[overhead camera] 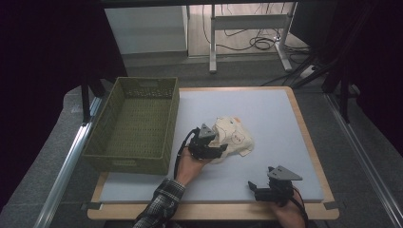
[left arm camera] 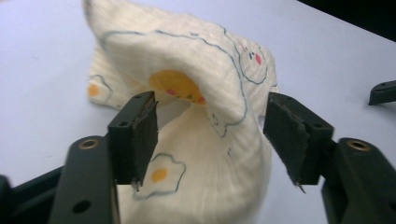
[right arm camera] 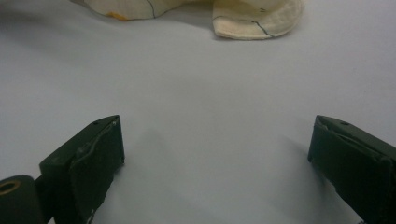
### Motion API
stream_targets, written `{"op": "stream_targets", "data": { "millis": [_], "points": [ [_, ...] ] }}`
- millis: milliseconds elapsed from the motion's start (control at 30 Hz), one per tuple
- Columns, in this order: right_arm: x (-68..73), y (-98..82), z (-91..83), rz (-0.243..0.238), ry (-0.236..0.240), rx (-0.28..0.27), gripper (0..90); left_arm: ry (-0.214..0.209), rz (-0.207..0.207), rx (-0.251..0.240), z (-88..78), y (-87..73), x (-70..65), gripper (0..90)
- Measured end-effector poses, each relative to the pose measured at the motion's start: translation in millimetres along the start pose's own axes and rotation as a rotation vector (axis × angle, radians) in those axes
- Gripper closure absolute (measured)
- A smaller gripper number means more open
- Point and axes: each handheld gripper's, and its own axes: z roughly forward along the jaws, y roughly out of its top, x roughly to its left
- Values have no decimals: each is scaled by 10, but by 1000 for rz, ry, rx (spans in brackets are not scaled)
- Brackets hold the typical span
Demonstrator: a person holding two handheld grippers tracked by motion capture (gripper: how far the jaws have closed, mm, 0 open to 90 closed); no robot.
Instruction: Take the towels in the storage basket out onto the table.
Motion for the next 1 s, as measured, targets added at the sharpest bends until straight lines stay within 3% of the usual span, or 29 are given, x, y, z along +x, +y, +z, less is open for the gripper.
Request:
{"op": "stream_targets", "data": {
  "millis": [167, 333, 600, 767, 933, 1000],
  "points": [
    [0, -1, -5, -5, 2, 2, 33, 22, 18, -2, -177, -41, -30, 320],
    [5, 1, -7, -5, -2, 6, 33, 23, 8, 0, -305, -138, -41, 319],
    [12, 47, -7, 6, -9, 36, 42, 39, -5, 32, -392, -395, -67, 389],
    [-19, 154, -23, 32, 80, 56, 178, 28, -17, 36, -394, -533, -67, 443],
    [-55, 358, 35, -16, 94, 69, 407, 48, -3, 53, -357, -598, -77, 467],
    [-87, 442, 79, -20, 103, 72, 459, 64, 5, 60, -336, -619, -77, 466]
  ]
}}
